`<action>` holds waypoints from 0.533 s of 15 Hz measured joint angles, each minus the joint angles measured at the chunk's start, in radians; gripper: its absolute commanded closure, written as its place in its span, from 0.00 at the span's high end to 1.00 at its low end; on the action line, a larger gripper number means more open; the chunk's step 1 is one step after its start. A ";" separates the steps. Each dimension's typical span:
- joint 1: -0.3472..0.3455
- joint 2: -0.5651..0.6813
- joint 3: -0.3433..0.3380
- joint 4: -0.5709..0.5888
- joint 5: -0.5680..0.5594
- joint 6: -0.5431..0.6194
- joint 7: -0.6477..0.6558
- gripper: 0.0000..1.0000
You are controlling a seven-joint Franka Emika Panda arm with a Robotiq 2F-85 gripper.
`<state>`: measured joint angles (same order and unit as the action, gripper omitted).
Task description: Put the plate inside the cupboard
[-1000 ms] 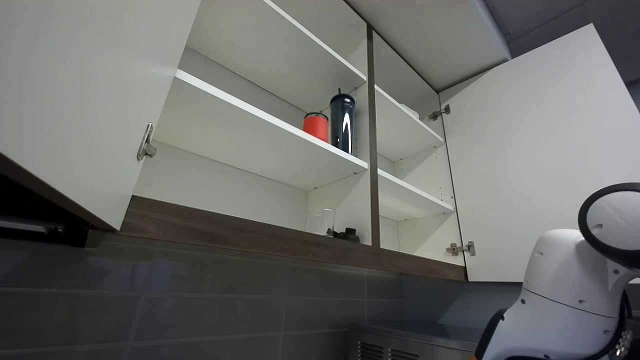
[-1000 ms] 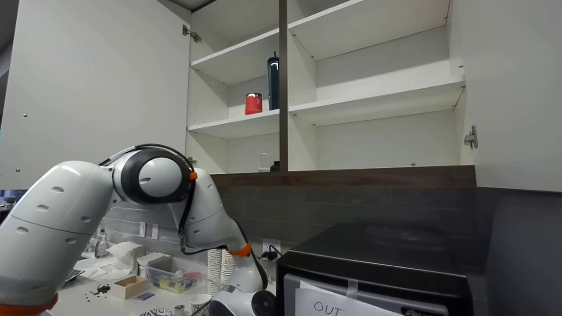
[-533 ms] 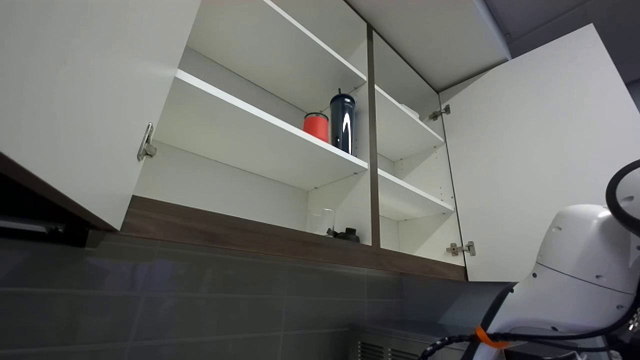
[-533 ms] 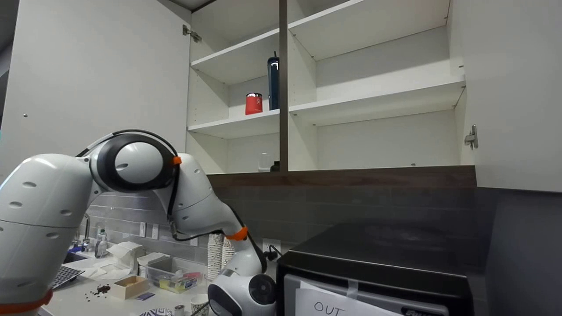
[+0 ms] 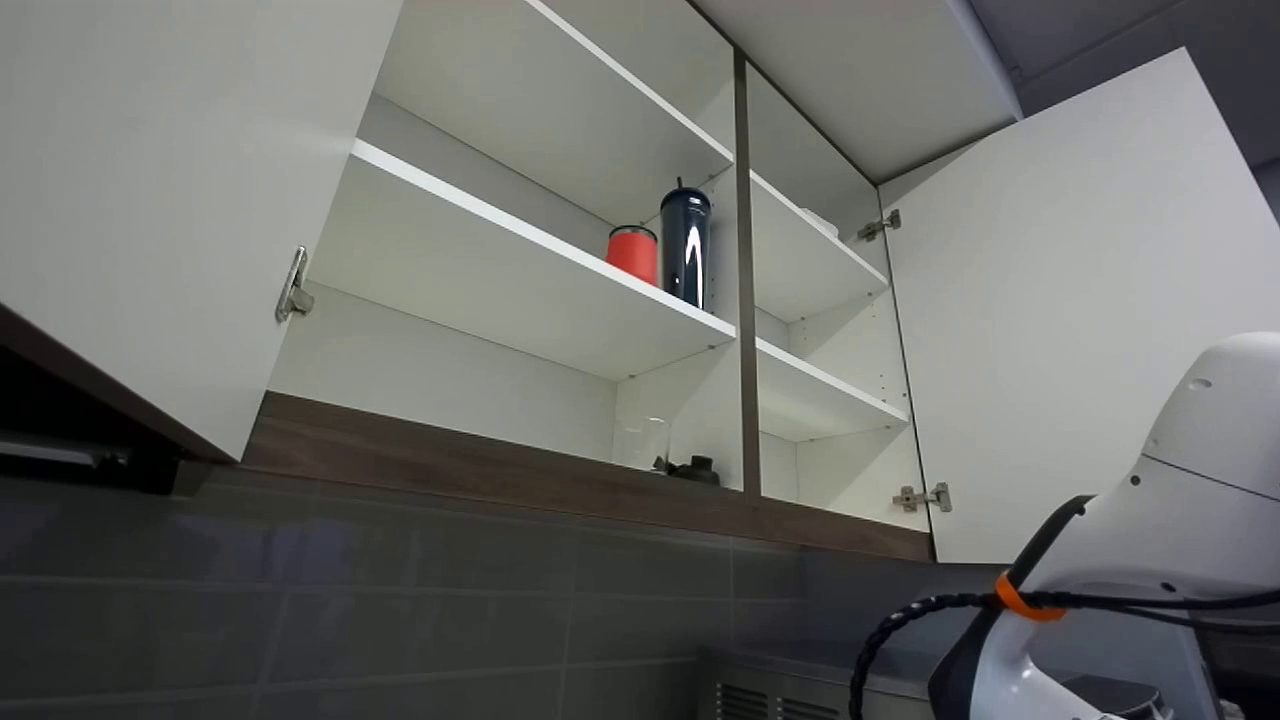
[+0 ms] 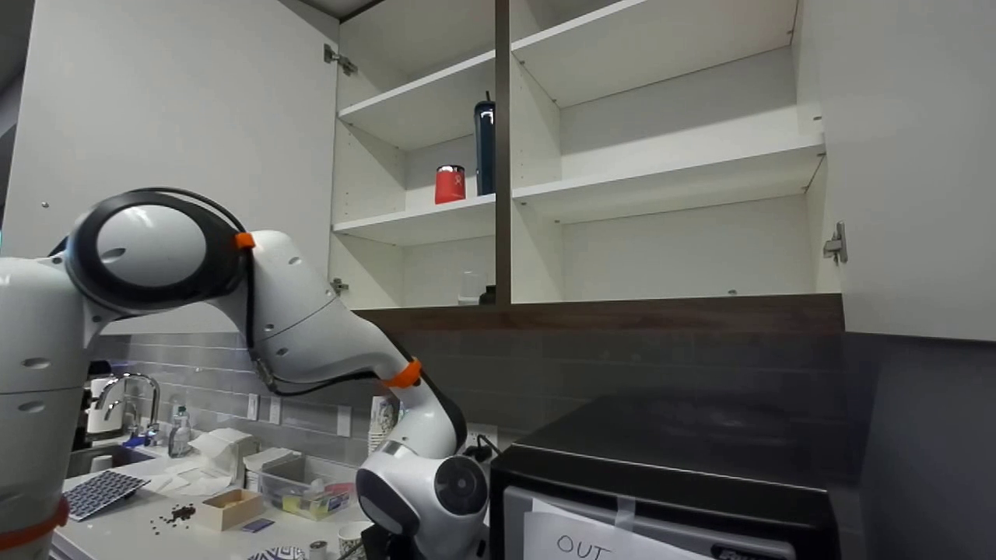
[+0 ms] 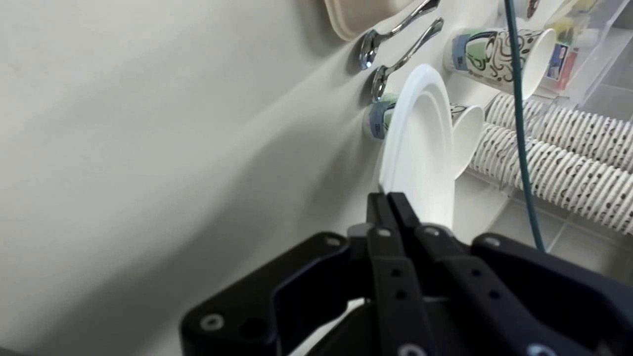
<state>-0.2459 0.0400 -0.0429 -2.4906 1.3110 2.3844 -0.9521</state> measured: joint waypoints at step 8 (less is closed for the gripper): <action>0.002 -0.179 -0.124 -0.076 -0.184 -0.272 -0.065 0.01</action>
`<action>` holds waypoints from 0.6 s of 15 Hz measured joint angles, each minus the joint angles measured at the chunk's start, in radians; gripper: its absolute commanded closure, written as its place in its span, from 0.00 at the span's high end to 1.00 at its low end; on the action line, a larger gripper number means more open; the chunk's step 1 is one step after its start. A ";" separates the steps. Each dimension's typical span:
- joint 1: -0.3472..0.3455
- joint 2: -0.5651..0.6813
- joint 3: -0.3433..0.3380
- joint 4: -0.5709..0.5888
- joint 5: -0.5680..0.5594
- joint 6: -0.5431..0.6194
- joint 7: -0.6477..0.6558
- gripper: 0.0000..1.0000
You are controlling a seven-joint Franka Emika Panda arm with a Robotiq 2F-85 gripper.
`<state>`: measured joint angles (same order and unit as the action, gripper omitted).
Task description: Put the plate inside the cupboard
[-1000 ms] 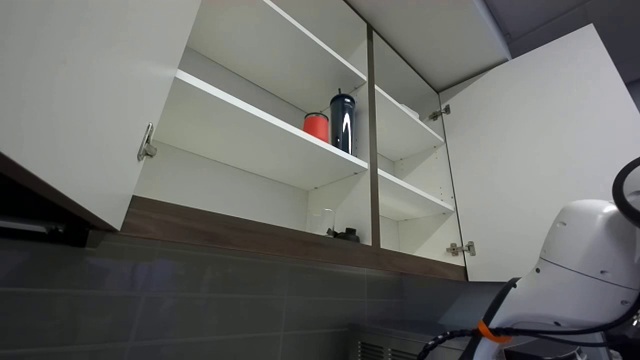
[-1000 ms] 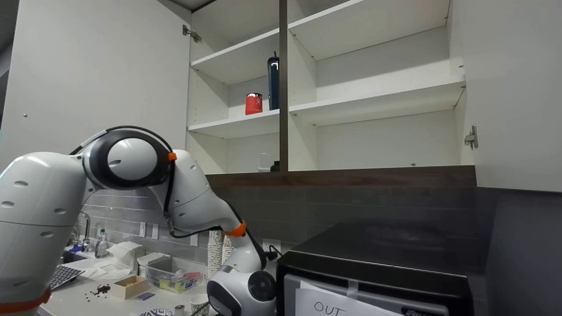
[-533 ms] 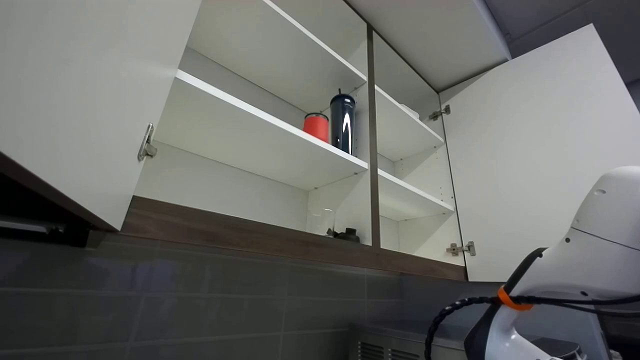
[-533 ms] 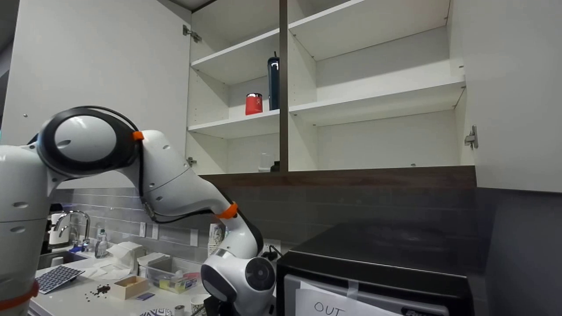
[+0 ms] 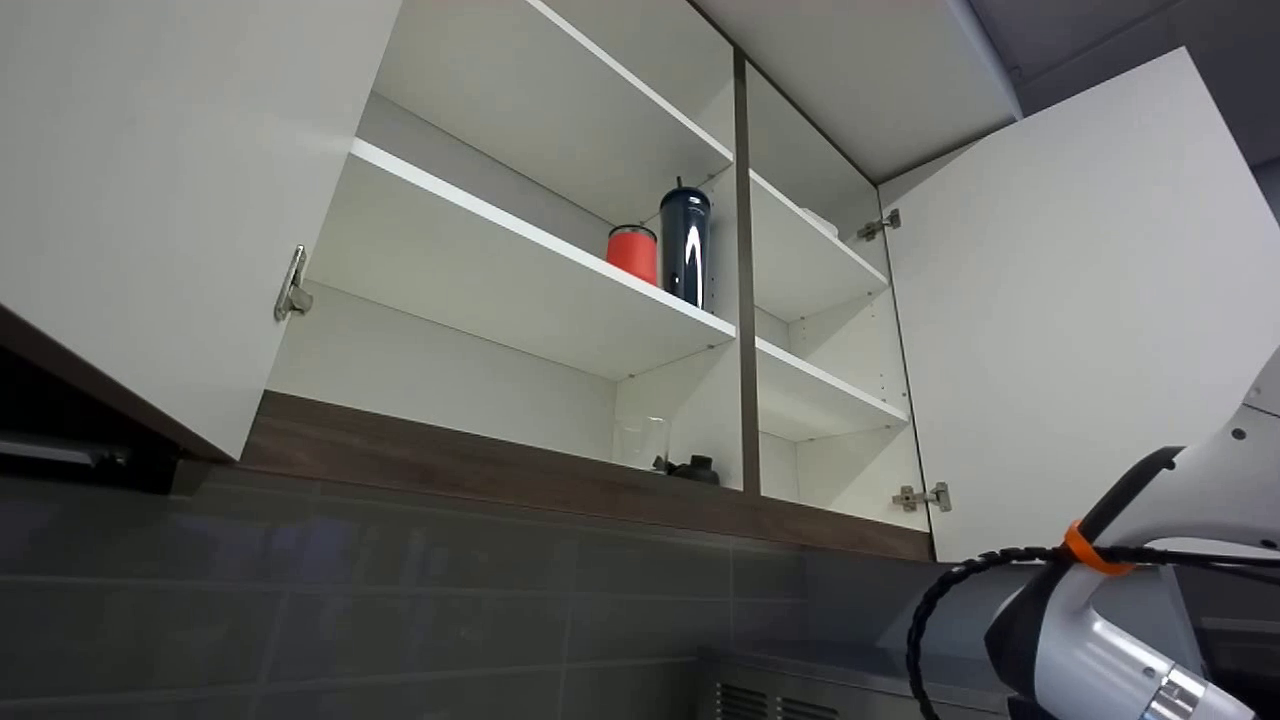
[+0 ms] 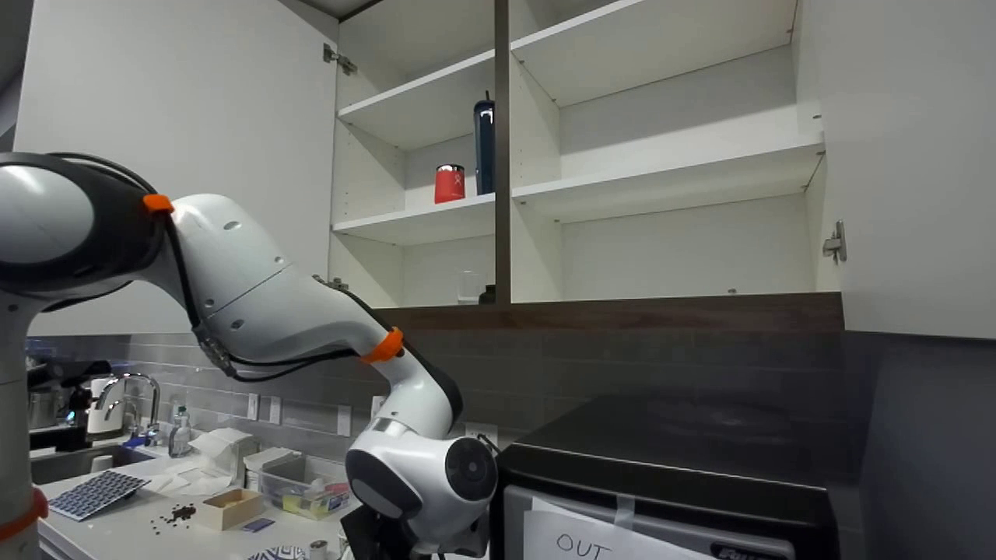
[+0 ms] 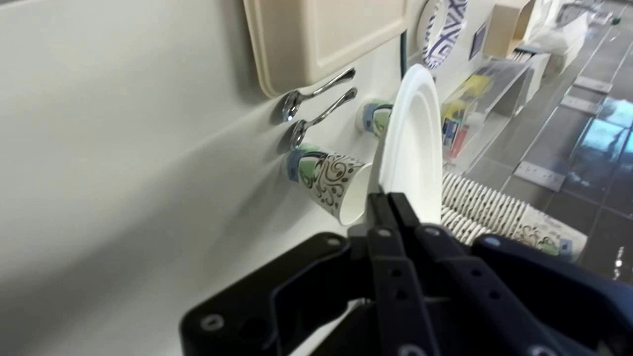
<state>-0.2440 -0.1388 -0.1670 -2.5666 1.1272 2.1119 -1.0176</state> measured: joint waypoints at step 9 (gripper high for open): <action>0.050 -0.138 0.000 0.042 -0.121 -0.274 0.001 0.04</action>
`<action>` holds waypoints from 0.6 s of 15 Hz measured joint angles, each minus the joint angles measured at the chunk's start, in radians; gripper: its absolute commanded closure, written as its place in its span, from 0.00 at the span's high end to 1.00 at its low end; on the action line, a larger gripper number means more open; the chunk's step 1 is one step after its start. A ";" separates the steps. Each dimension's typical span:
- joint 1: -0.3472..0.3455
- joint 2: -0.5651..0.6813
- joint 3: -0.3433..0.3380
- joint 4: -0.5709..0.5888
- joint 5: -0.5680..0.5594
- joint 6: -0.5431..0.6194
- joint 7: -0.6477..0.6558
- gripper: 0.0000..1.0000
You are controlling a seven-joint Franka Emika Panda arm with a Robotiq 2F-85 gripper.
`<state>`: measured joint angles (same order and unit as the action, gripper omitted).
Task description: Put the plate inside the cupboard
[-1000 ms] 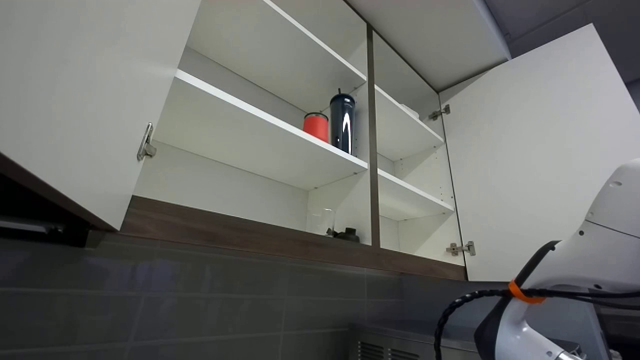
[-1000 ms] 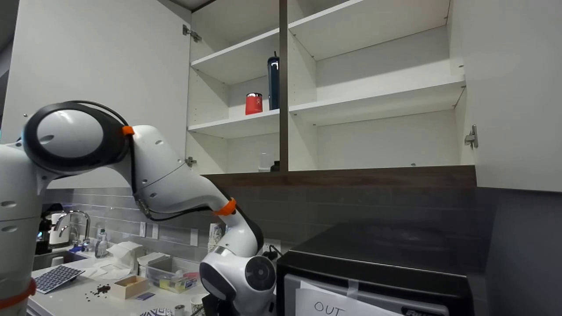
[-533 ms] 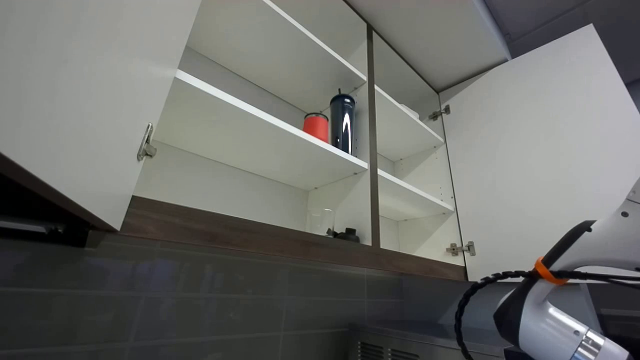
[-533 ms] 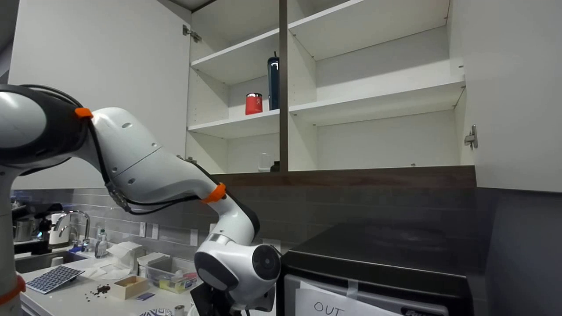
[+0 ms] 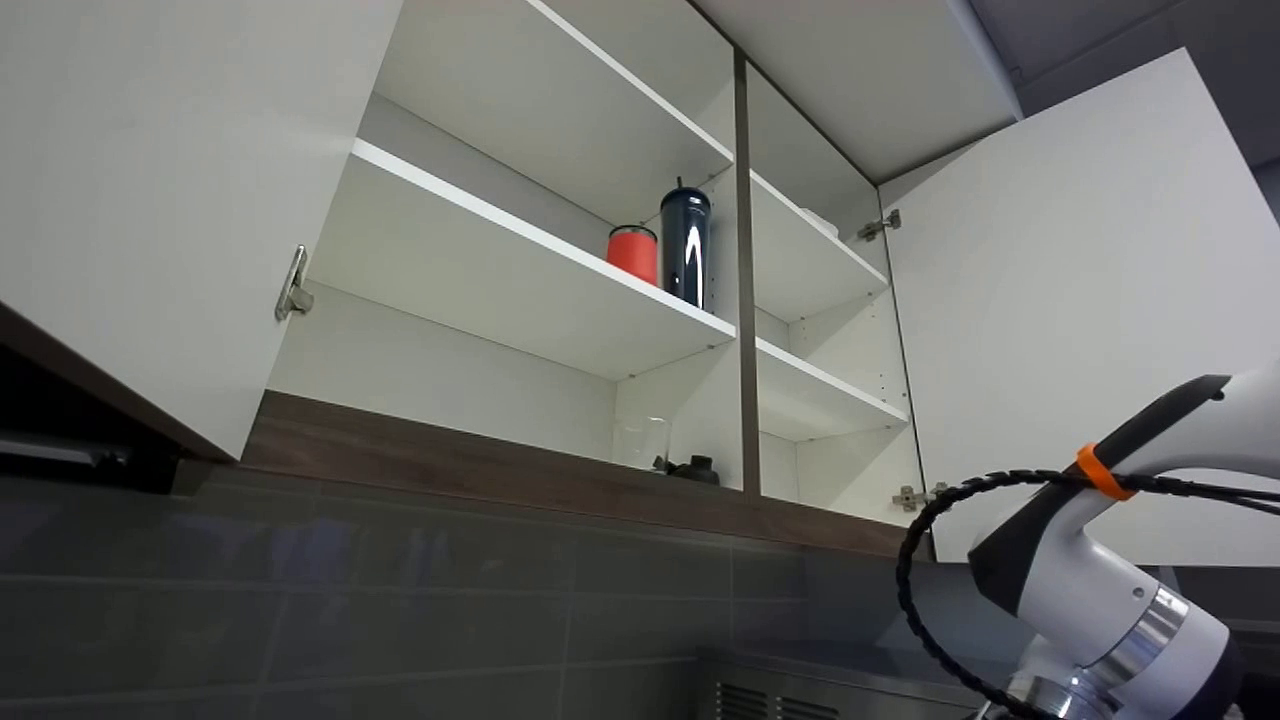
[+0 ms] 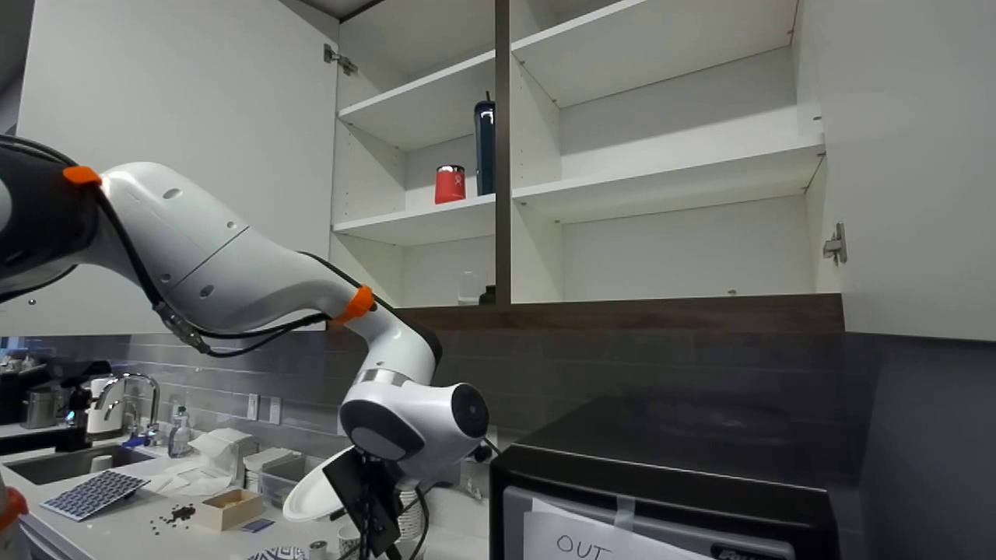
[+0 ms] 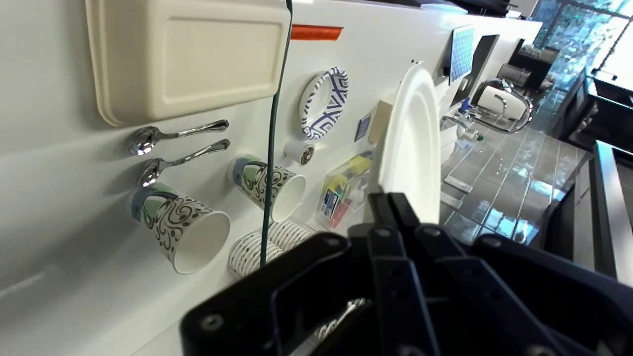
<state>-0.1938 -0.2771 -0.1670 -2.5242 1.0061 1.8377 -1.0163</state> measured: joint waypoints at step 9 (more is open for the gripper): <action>0.023 0.018 -0.003 0.006 0.013 -0.011 -0.004 0.01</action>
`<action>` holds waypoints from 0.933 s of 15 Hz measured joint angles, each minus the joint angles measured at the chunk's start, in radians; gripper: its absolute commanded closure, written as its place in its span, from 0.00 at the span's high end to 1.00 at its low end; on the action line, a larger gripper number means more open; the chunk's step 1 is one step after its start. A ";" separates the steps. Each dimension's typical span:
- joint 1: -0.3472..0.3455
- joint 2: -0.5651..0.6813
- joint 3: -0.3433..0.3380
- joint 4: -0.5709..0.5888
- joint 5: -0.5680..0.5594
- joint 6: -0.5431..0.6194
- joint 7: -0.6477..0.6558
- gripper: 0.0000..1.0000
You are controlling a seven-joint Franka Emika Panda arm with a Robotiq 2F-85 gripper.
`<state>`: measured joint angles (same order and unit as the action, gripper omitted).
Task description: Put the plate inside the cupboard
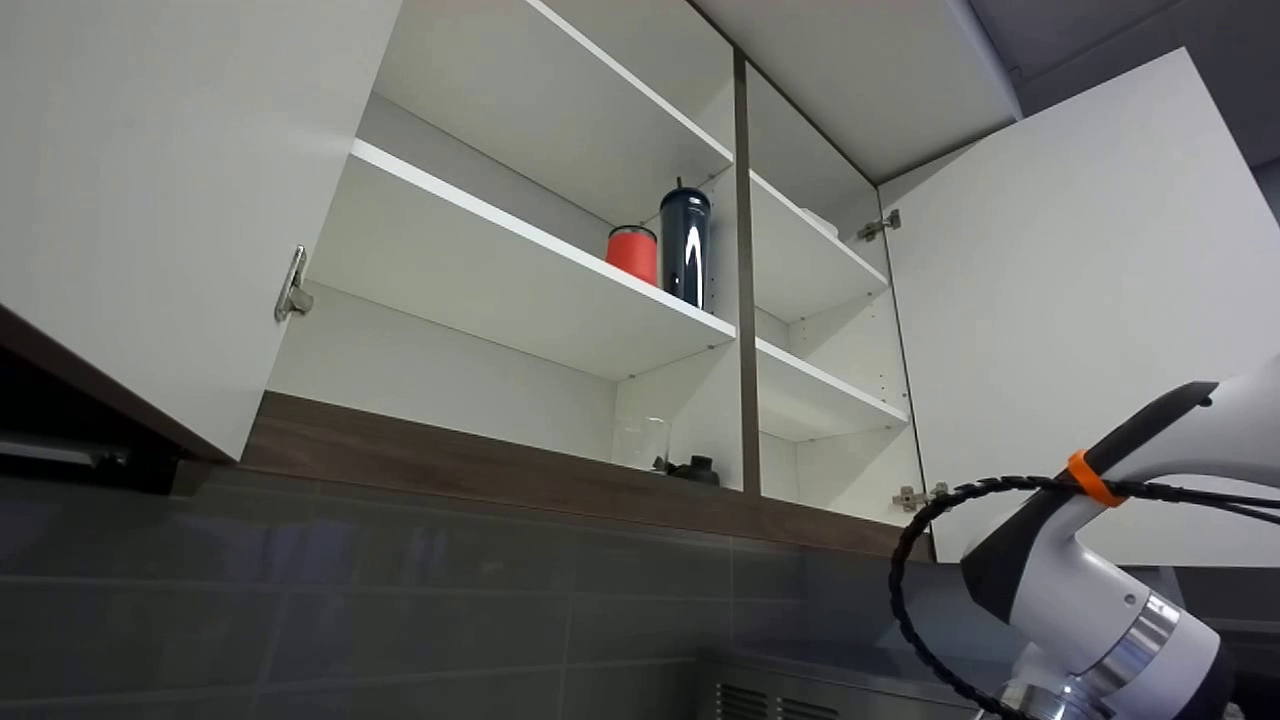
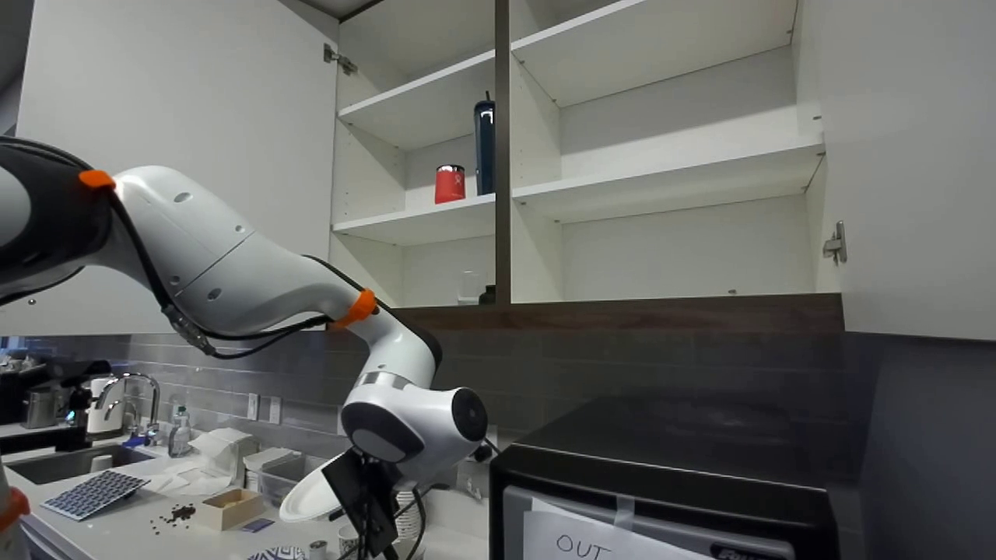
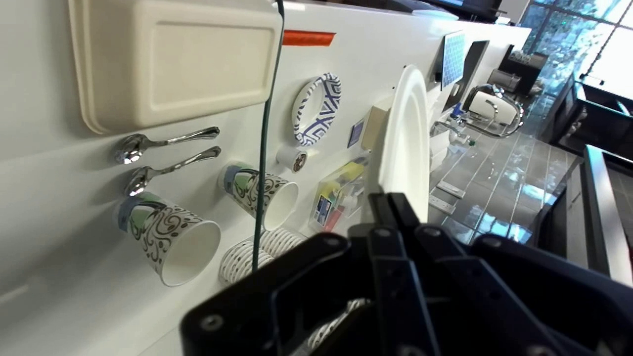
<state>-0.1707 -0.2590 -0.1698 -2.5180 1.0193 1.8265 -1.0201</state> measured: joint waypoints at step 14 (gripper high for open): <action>0.035 -0.144 0.041 0.185 0.124 -0.181 0.182 0.01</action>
<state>-0.1356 -0.4033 -0.1292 -2.3325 1.1428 1.6453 -0.8379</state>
